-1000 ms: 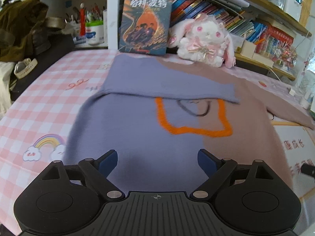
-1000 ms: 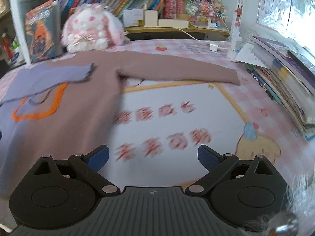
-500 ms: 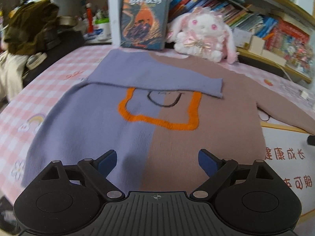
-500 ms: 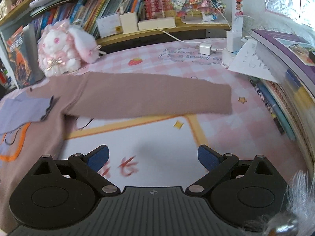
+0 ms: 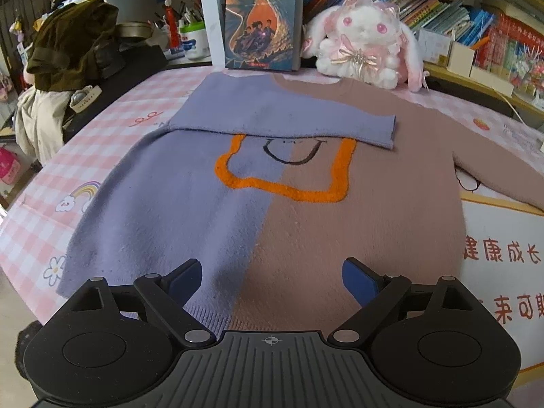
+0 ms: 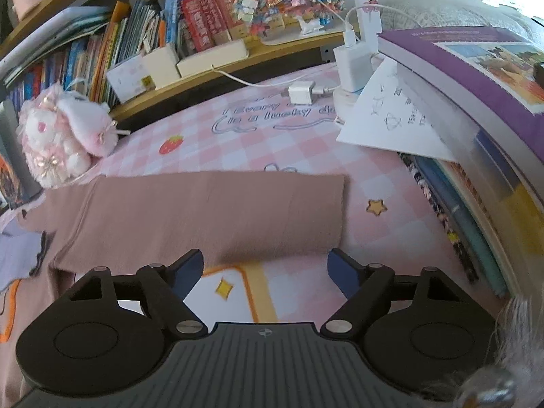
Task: Fold clothes
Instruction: 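Move the right tool over the mauve sleeve toward its cuff, then close the right tool on the mauve sleeve cuff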
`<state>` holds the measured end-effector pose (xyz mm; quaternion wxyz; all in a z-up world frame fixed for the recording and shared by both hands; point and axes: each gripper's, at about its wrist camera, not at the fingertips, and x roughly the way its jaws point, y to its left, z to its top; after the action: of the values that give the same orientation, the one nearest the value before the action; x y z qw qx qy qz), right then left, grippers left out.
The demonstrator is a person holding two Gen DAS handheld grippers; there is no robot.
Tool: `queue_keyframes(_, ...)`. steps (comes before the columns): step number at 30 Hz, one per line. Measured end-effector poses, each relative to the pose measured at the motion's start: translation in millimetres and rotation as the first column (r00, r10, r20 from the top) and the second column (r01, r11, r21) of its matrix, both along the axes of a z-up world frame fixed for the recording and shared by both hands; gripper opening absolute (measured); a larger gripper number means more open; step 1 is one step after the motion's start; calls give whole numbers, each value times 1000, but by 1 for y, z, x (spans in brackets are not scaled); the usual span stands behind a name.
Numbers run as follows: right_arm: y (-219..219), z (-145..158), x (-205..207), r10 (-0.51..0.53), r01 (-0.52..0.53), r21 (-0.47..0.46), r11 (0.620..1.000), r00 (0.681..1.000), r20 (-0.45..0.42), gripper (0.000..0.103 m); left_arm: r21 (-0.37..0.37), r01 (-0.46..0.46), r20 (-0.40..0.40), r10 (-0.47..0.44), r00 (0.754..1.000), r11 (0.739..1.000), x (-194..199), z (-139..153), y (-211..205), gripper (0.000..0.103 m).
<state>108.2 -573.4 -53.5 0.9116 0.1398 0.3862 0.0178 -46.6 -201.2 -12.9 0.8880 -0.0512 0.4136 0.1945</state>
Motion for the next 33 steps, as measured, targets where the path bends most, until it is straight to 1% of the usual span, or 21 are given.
queue_keyframes(4,-2,-1,7,-4,3,23,1000,1000,16,77,13,-2,-3,2,1000,1000,0,2,-2,92)
queue_keyframes(6,-1,-2,9,-3,2,30,1000,1000,25,73,19,-3,-4,3,1000,1000,-1,3,-3,92)
queue_keyframes(8,-2,-2,13,-5,4,50,999,999,33,66,25,-4,-6,4,1000,1000,-1,4,-4,92)
queue_keyframes(9,-4,-3,17,-14,12,66,998,999,34,64,29,-5,-6,5,1000,1000,-1,4,-5,92)
queue_keyframes(11,-6,-3,24,-32,28,97,995,999,35,56,35,-6,-8,6,1000,999,-1,5,-6,92)
queue_keyframes(14,-12,-5,31,-52,46,162,986,998,32,51,44,-8,-10,8,1000,999,-1,6,-7,92)
queue_keyframes(18,-16,-8,31,-55,44,242,969,998,36,48,47,-13,-9,13,1000,999,-1,7,-6,92)
queue_keyframes(21,-16,-10,31,-51,40,288,957,998,31,43,49,-17,-8,17,1000,999,-2,8,-5,92)
queue_keyframes(22,-15,-10,31,-52,40,299,953,998,30,39,50,-17,-8,17,1000,999,-2,8,-5,92)
queue_keyframes(25,-21,-11,32,-105,94,297,950,994,20,29,51,-17,-7,17,1000,999,-3,8,-4,92)
queue_keyframes(26,-23,-11,32,-118,109,297,949,993,13,24,50,-19,-7,19,1000,999,-4,8,-3,92)
queue_keyframes(27,-26,-12,32,-130,122,296,947,991,6,22,48,-22,-7,23,1000,999,-4,7,-3,92)
queue_keyframes(29,-26,-11,33,-140,135,267,954,990,1,16,43,-29,-8,29,1000,999,-5,7,-1,92)
queue_keyframes(31,-27,-12,32,-138,135,261,956,990,-6,14,39,-33,-10,34,999,999,-5,6,0,92)
queue_keyframes(33,-27,-12,32,-130,127,257,958,992,-5,9,34,-35,-12,35,999,999,-6,5,0,92)
